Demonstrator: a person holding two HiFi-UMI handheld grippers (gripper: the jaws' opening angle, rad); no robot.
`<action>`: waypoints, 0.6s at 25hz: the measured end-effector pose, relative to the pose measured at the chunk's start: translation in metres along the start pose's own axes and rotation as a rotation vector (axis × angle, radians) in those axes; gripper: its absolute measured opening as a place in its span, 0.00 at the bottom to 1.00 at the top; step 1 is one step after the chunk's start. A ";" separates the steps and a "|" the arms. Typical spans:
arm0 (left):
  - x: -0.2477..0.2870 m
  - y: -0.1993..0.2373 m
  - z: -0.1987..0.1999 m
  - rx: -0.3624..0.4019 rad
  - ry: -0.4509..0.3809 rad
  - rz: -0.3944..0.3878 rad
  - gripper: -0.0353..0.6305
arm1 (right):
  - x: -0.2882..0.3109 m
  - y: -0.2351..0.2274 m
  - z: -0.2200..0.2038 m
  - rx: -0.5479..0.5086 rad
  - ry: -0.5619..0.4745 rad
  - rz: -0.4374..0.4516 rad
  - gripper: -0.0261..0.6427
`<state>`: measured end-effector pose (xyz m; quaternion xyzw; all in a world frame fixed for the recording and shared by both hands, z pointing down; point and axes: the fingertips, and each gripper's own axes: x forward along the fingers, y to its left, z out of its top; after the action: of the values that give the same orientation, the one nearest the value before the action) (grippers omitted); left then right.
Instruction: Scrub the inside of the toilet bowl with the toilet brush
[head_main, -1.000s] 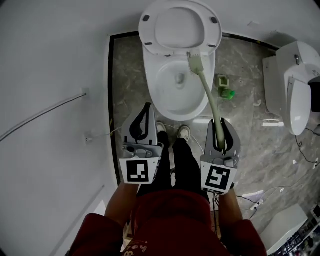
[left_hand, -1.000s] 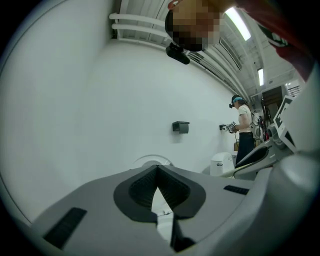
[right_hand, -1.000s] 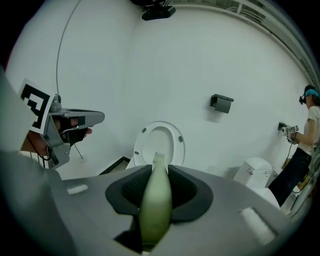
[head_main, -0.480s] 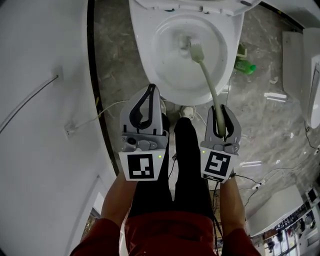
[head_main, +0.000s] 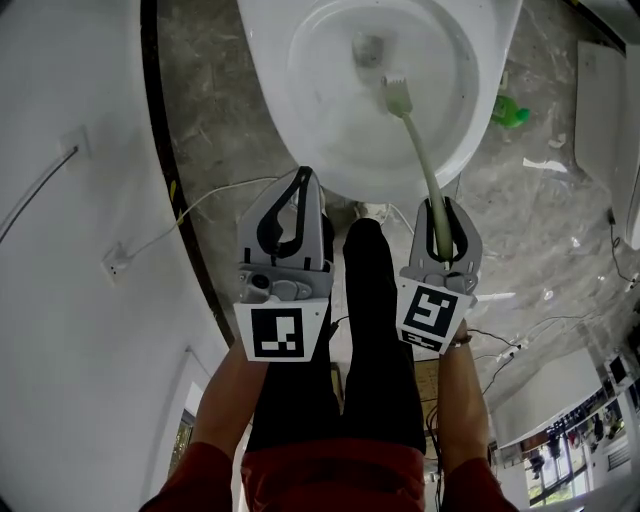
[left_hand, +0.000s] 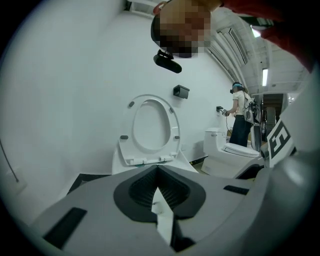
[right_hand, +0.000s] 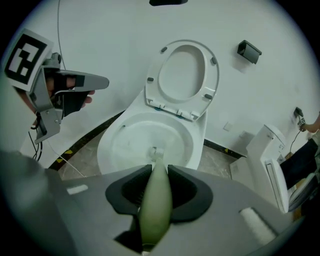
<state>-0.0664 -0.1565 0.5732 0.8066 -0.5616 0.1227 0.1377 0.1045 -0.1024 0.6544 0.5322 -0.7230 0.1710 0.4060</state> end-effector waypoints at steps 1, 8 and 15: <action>0.001 0.000 0.000 -0.003 0.003 -0.002 0.06 | -0.001 -0.006 0.003 -0.003 -0.002 -0.022 0.20; 0.010 0.001 0.010 0.012 -0.005 -0.020 0.06 | 0.015 0.004 -0.001 0.035 0.024 0.008 0.20; 0.005 0.006 0.005 0.031 -0.001 -0.018 0.06 | 0.019 0.056 0.030 0.341 -0.013 0.172 0.21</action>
<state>-0.0700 -0.1647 0.5707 0.8136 -0.5524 0.1300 0.1261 0.0396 -0.1135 0.6610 0.5307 -0.7290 0.3215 0.2890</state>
